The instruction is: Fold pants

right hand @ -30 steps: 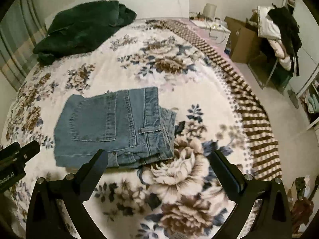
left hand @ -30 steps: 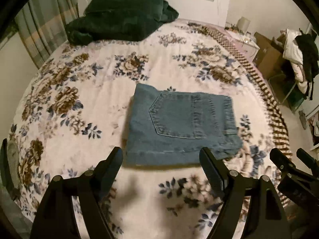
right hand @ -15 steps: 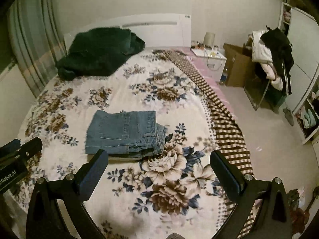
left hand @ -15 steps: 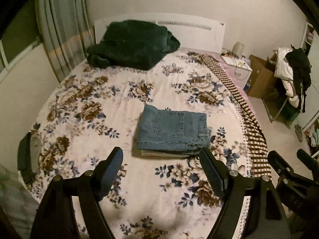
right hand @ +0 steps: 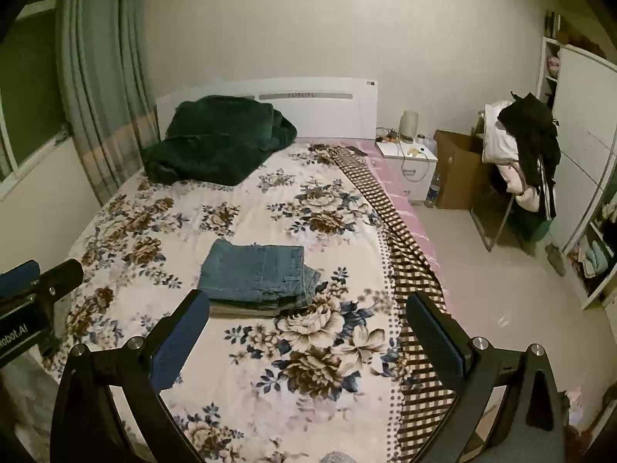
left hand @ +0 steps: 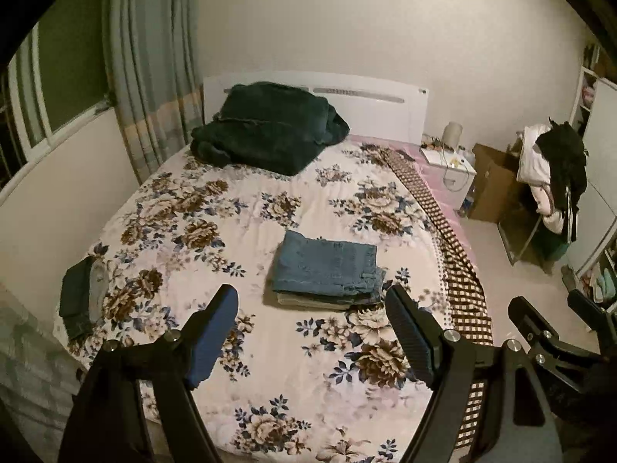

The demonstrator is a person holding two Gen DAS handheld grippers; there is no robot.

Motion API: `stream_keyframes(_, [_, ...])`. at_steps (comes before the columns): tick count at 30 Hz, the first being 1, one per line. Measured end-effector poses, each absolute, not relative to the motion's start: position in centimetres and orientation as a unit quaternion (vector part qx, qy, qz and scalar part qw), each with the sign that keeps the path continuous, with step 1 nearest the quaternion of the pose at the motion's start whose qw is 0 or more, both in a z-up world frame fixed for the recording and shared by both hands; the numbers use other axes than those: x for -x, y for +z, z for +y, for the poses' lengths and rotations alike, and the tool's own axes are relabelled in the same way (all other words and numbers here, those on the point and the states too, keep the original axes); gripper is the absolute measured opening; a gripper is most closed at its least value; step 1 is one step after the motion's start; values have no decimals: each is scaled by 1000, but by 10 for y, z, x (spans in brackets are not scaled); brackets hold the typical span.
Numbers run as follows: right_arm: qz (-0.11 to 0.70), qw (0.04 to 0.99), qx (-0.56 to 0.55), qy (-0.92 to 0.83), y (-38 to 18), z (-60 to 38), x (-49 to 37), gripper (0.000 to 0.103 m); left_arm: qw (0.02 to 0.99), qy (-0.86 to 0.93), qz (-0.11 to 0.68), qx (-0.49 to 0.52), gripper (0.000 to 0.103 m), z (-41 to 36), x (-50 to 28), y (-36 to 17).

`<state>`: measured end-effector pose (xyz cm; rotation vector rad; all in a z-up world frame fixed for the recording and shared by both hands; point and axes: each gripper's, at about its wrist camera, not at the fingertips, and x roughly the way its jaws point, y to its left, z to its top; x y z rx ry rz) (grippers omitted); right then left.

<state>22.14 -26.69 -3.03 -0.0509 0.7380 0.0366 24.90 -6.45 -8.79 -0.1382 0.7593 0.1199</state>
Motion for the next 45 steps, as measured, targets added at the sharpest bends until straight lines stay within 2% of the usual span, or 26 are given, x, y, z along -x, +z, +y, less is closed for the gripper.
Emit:
stream_keyframes(9, [342,939,32,25,19,-263,-185,103,928,64,360,66,79,-54,-214,-65])
stream_keyframes(11, [342,939,34,23,27,-260,-179,103,928,64,361,70,99,-52,-209,-63])
stream_keyframes(13, [339,940,30,26,31,-257,-176,103,930,66,355,68,103,-49,-203,-60])
stream_keyframes(45, [344,938,31,32,55,-238,-147,103,930,81,353,54,103,-32,-167,-55])
